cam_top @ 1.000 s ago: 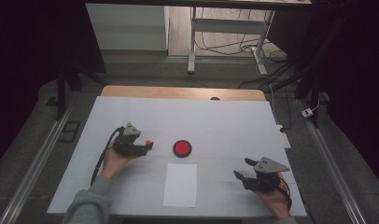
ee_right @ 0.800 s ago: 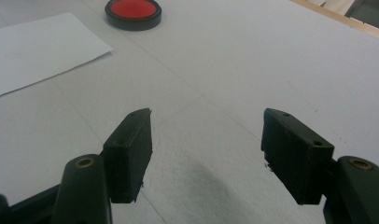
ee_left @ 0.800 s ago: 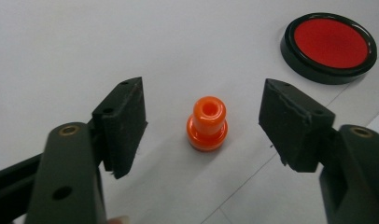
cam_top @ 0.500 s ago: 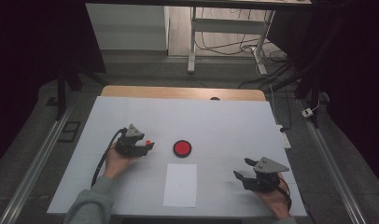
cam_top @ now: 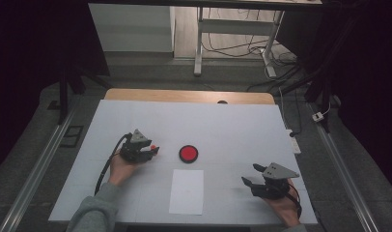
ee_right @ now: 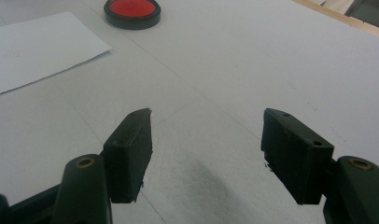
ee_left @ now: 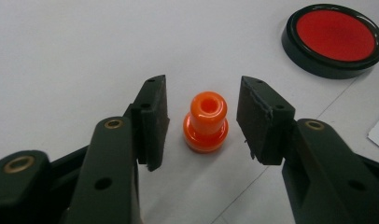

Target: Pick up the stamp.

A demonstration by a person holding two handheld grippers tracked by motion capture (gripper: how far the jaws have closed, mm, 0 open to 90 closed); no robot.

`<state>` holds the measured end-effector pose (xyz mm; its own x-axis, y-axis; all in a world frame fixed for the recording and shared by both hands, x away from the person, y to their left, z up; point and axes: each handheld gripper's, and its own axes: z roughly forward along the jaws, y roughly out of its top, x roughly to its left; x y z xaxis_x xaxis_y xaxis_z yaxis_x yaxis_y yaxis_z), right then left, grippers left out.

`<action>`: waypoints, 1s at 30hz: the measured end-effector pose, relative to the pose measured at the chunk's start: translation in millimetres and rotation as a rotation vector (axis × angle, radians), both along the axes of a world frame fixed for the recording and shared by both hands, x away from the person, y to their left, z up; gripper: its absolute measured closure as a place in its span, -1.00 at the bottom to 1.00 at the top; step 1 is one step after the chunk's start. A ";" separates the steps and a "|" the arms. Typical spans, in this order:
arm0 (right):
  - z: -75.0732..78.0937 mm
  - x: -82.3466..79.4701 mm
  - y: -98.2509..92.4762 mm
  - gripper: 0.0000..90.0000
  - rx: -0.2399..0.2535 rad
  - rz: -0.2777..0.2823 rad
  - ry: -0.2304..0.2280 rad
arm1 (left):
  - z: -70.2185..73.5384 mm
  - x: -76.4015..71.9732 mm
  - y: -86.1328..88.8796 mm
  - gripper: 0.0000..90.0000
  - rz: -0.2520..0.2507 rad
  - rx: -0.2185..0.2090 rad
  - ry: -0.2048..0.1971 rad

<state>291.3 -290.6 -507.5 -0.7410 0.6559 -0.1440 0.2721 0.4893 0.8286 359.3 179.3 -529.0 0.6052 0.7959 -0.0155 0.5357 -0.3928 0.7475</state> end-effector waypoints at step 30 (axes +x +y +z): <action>-0.2 0.0 0.5 -0.25 -0.001 0.001 -0.002 | -4.1 0.4 -0.2 0.60 -0.011 -0.013 -0.014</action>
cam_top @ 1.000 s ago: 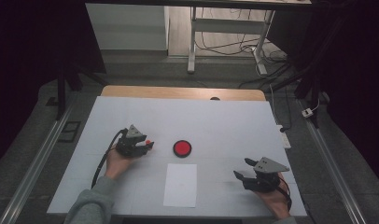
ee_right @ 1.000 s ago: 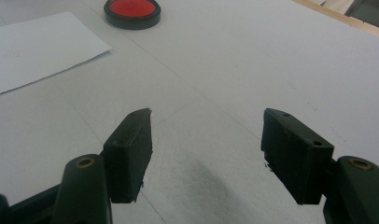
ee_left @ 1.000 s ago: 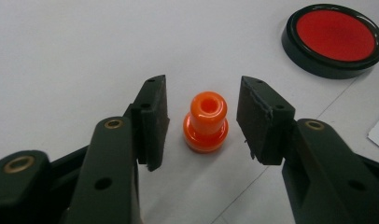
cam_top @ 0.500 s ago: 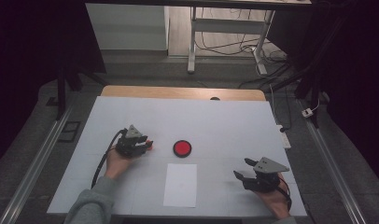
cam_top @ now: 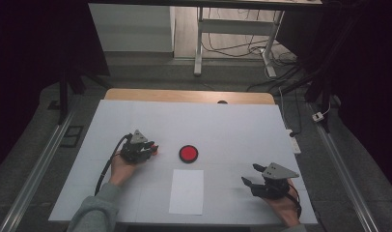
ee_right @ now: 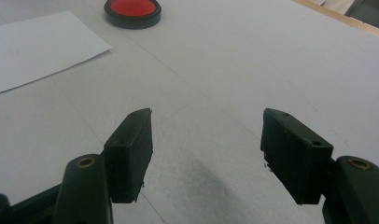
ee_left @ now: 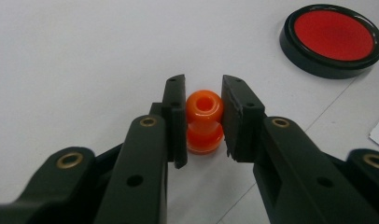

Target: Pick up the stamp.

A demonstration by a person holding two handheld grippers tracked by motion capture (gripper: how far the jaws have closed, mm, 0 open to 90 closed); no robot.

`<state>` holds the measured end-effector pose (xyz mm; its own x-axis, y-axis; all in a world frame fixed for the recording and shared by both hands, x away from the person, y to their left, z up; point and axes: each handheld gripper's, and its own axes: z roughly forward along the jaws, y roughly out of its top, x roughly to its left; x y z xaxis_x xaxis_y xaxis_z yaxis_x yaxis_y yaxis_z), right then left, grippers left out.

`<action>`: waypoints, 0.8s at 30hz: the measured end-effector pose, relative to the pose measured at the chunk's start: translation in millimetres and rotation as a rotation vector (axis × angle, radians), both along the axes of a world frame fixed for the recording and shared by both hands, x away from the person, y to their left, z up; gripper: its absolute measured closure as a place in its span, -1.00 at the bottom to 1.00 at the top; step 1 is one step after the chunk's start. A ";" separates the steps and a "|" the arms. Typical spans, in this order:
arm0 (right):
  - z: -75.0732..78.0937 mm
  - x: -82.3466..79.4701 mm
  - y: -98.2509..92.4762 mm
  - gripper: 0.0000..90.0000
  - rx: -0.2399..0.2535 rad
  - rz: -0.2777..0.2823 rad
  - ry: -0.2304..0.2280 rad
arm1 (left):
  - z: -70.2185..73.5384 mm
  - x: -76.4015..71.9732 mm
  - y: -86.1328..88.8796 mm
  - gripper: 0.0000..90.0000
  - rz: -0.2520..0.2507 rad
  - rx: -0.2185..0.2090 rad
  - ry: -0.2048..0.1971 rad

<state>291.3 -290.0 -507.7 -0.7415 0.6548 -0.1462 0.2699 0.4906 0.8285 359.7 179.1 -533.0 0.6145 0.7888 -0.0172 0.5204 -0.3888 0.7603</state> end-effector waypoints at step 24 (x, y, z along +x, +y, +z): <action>-0.1 0.0 0.4 -0.25 -0.003 0.000 -0.001 | 10.2 -5.3 5.6 0.61 -0.002 -0.051 -0.029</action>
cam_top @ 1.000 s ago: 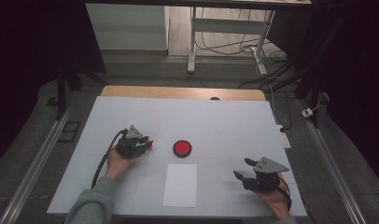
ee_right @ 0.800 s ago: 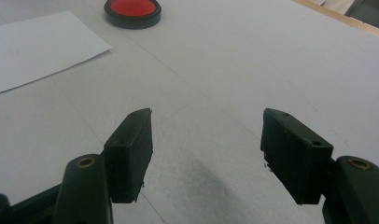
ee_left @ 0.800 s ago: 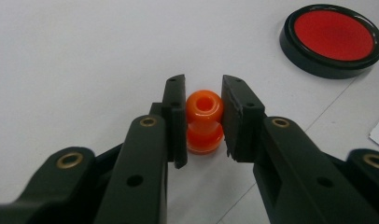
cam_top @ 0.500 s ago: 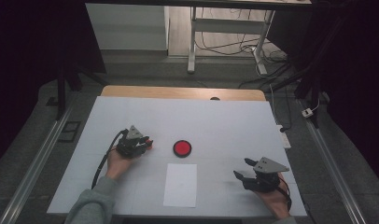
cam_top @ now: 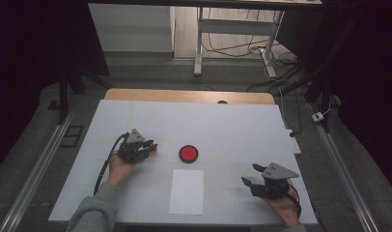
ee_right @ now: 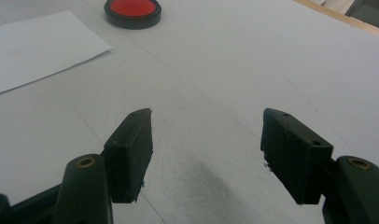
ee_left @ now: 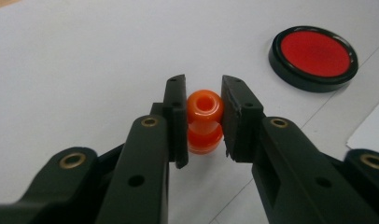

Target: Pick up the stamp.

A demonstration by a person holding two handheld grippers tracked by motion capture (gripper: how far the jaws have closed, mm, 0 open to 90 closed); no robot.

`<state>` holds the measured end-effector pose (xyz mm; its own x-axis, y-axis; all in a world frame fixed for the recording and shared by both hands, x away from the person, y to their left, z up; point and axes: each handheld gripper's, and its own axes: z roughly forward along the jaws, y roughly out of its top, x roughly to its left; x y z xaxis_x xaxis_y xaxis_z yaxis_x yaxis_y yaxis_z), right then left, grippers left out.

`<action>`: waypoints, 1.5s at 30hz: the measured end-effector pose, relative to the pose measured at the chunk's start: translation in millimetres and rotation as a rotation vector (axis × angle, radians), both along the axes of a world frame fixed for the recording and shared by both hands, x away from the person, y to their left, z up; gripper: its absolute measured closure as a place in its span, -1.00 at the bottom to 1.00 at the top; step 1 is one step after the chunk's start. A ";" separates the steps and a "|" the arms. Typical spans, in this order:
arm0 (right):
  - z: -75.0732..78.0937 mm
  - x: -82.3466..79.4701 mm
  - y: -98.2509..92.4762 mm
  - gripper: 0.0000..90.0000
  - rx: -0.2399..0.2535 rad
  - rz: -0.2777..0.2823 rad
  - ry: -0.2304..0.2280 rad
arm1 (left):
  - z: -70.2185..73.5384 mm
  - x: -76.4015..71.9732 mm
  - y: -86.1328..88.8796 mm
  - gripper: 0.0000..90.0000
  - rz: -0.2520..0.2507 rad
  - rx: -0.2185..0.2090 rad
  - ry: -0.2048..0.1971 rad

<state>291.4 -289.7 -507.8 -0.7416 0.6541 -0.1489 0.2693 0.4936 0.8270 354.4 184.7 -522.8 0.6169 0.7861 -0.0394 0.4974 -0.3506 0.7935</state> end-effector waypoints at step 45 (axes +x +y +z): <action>0.3 -0.5 1.2 -0.25 0.007 -0.002 -0.006 | 45.3 -22.8 3.0 0.61 -0.086 -0.149 -0.064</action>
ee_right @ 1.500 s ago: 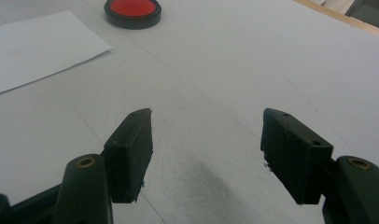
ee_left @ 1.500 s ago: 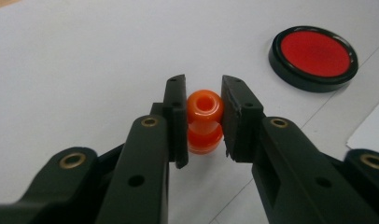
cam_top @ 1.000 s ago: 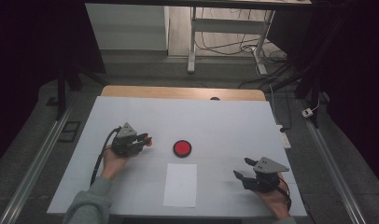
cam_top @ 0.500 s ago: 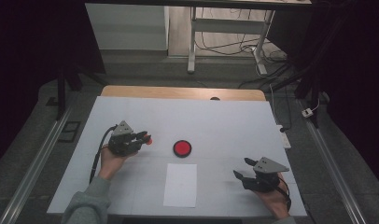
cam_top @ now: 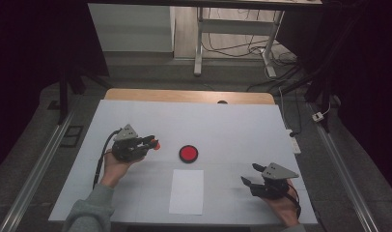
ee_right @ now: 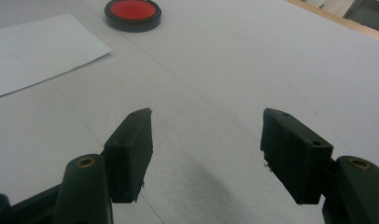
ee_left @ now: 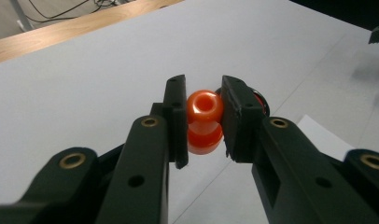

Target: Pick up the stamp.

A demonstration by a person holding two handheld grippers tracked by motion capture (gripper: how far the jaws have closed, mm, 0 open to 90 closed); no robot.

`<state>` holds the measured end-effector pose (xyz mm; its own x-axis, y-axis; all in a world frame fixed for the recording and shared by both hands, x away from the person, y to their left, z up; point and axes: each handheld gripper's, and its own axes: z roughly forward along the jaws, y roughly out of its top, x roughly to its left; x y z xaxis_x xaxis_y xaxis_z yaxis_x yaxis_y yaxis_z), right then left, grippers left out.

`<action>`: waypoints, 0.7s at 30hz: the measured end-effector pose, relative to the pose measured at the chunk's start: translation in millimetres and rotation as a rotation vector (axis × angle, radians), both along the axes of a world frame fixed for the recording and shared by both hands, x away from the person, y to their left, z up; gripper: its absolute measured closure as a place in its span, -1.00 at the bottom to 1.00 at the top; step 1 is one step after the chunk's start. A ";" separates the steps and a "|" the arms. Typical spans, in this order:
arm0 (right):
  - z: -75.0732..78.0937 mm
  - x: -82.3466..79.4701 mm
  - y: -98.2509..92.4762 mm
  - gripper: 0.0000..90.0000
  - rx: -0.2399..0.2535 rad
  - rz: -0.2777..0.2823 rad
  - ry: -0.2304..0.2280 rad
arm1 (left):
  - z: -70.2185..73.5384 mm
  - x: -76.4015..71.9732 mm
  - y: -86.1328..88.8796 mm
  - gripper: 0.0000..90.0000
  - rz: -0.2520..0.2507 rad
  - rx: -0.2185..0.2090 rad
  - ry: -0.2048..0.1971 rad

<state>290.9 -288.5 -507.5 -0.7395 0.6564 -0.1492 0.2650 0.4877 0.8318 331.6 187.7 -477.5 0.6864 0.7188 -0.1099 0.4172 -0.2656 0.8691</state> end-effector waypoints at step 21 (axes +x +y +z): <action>-0.5 0.1 0.0 -0.25 0.004 -0.001 -0.002 | 13.8 -13.8 -17.5 0.61 -0.094 -0.022 -0.005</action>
<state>291.0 -288.5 -507.9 -0.7384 0.6580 -0.1477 0.2641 0.4838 0.8344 317.8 170.2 -463.6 0.7516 0.6484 -0.1213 0.3865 -0.2840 0.8775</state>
